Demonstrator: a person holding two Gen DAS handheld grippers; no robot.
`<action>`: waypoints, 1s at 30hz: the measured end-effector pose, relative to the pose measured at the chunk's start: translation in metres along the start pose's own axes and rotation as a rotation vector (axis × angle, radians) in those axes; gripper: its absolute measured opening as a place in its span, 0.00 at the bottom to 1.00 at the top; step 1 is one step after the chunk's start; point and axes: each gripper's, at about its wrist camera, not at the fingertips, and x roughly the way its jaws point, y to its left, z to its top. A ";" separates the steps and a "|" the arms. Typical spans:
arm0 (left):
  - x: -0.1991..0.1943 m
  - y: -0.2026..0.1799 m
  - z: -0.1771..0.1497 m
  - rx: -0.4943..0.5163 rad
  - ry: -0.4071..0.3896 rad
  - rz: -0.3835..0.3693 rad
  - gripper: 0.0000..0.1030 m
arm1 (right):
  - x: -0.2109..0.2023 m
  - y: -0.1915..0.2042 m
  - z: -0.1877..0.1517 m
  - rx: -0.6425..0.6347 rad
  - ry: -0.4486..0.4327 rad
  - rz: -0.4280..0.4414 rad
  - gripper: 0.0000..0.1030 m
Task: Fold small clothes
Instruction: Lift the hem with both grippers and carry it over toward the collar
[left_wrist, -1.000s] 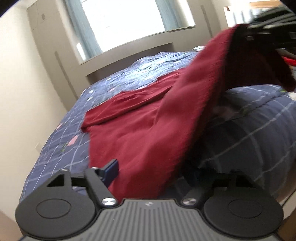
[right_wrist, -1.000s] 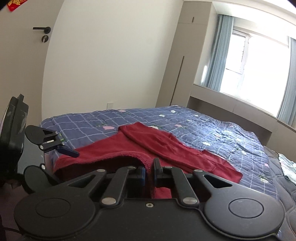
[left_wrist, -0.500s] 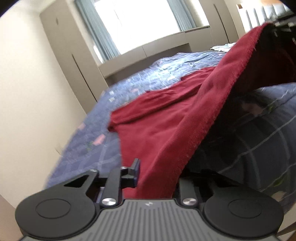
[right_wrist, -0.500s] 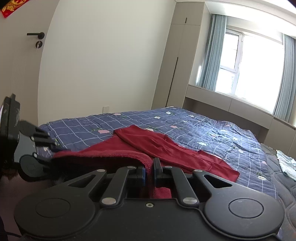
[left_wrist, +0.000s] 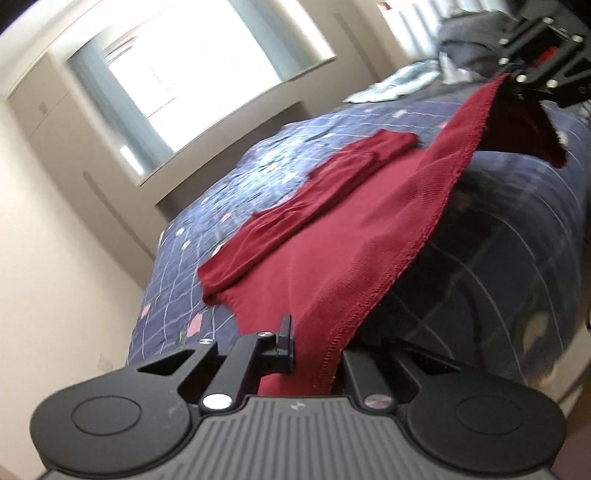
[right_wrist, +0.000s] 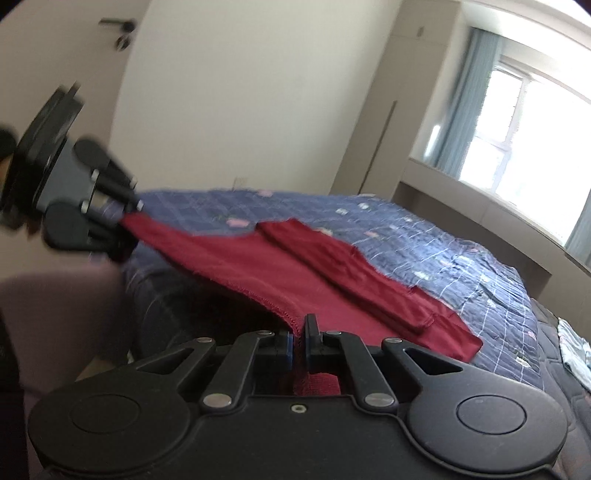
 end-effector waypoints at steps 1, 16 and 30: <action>-0.003 -0.003 -0.002 0.017 0.001 -0.012 0.04 | -0.003 0.004 -0.002 -0.013 0.017 0.015 0.04; -0.053 0.003 -0.015 0.047 0.068 -0.209 0.04 | -0.043 0.030 -0.003 -0.030 0.198 0.214 0.04; 0.036 0.113 0.103 -0.036 0.037 -0.287 0.06 | 0.049 -0.102 0.087 -0.152 0.199 0.122 0.06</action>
